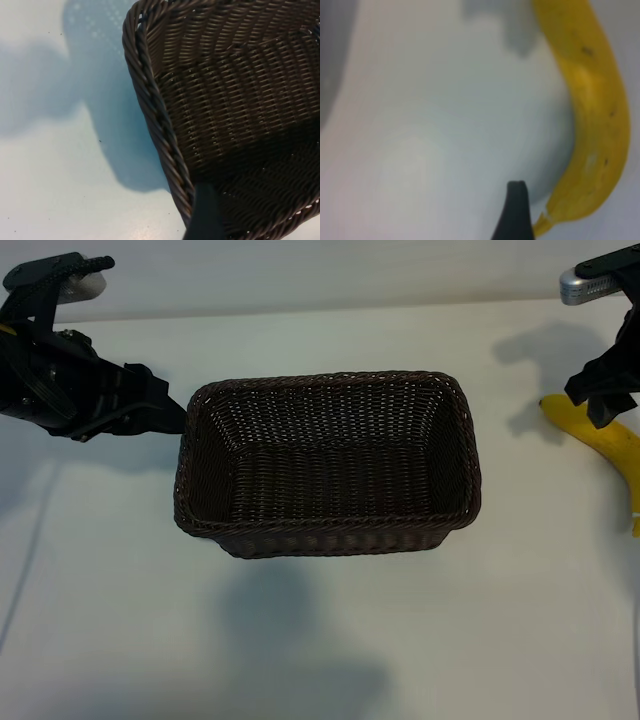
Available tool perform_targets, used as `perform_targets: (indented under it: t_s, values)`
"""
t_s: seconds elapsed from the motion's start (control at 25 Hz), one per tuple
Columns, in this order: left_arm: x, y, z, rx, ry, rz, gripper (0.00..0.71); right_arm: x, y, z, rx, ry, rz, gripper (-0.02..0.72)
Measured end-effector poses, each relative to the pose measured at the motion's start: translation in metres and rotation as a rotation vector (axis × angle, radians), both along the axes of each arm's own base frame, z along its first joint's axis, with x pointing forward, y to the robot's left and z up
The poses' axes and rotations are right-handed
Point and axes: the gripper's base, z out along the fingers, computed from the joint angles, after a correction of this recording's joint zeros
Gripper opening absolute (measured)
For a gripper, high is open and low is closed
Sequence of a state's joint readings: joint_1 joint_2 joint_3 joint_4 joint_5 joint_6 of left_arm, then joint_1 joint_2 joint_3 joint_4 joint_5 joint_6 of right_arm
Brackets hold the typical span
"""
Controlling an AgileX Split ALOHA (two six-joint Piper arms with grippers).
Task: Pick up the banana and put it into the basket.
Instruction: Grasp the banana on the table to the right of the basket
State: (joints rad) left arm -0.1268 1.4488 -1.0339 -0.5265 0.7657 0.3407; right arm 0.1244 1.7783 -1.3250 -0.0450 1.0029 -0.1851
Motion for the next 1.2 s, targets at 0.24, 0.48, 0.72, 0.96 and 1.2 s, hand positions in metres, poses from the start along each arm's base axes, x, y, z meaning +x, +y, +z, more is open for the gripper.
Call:
perform_targets:
  t_s: [0.24,0.48,0.72,0.96,1.2]
  values:
    - [0.000,0.000,0.000,0.000,0.000,0.000,0.583,0.013,-0.016,-0.027,-0.006,0.032,-0.029,0.601]
    - [0.000,0.000,0.000,0.004,-0.005,-0.010,0.583,0.020,-0.012,-0.057,0.030,0.097,0.038,0.601]
    - [0.000,0.000,0.000,0.005,-0.006,-0.012,0.583,0.027,-0.012,-0.077,0.024,0.103,0.039,0.600]
    - [0.000,0.000,0.000,0.005,-0.007,-0.013,0.583,0.031,-0.017,-0.077,-0.005,0.057,0.023,0.600]
    - [0.000,0.000,0.000,0.014,-0.010,-0.021,0.583,0.036,-0.020,-0.076,-0.037,0.008,0.032,0.600]
